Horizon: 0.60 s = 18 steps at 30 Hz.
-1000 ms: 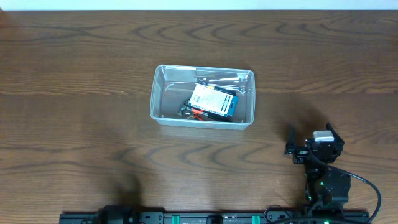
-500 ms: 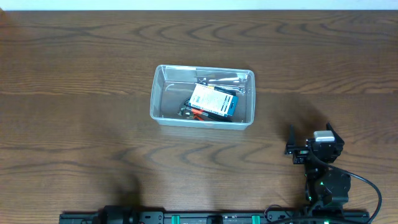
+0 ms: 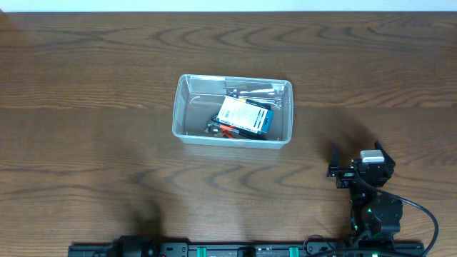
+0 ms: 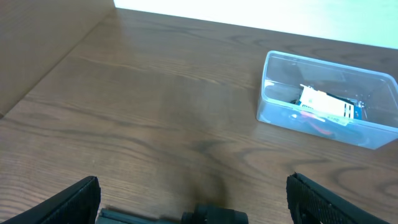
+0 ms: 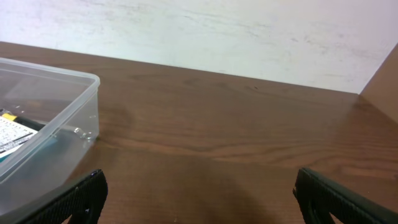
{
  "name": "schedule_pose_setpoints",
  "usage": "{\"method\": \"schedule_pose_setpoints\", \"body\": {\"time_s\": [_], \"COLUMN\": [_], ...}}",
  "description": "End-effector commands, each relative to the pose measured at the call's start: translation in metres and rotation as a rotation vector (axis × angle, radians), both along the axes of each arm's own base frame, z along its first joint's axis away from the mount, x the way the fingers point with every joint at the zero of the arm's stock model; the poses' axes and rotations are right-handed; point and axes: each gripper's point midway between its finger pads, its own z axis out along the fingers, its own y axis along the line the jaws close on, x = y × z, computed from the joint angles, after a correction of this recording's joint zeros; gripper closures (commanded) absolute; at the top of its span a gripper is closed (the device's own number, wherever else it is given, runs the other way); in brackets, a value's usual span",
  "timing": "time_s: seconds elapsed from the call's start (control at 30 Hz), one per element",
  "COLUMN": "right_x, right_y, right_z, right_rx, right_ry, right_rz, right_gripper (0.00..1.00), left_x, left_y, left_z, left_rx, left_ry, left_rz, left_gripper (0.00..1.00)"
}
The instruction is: Pack container
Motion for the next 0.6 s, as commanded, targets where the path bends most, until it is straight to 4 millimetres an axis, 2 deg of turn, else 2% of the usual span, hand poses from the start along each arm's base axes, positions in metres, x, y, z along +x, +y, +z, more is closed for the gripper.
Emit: {"method": "schedule_pose_setpoints", "body": {"time_s": [0.0, 0.1, 0.17, 0.23, 0.33, 0.57], "right_x": [0.0, 0.0, 0.0, 0.0, 0.0, 0.0], "right_y": [-0.001, -0.001, -0.001, -0.001, -0.001, -0.001], "right_z": [-0.001, -0.001, -0.001, -0.001, -0.001, -0.001], "right_rx": [0.019, 0.019, 0.018, 0.019, 0.019, 0.019], "right_ry": [-0.002, -0.002, -0.002, -0.002, -0.002, -0.002], "right_rz": [-0.004, -0.004, -0.004, -0.004, -0.004, -0.004], "right_gripper": [0.01, 0.01, 0.01, 0.01, 0.01, 0.01], "left_x": [0.005, 0.022, 0.032, 0.044, 0.073, 0.165], "left_y": [-0.007, -0.011, -0.008, -0.004, -0.004, -0.007], "left_z": [0.01, 0.047, 0.052, 0.043, 0.018, -0.044], "left_rx": [0.0, -0.006, 0.002, 0.01, 0.013, 0.009], "left_ry": [-0.05, -0.211, -0.237, -0.208, -0.144, -0.134], "left_rz": [-0.049, -0.071, -0.05, -0.029, -0.03, -0.04], "left_gripper": [0.12, 0.12, 0.12, 0.12, 0.12, 0.12]}}
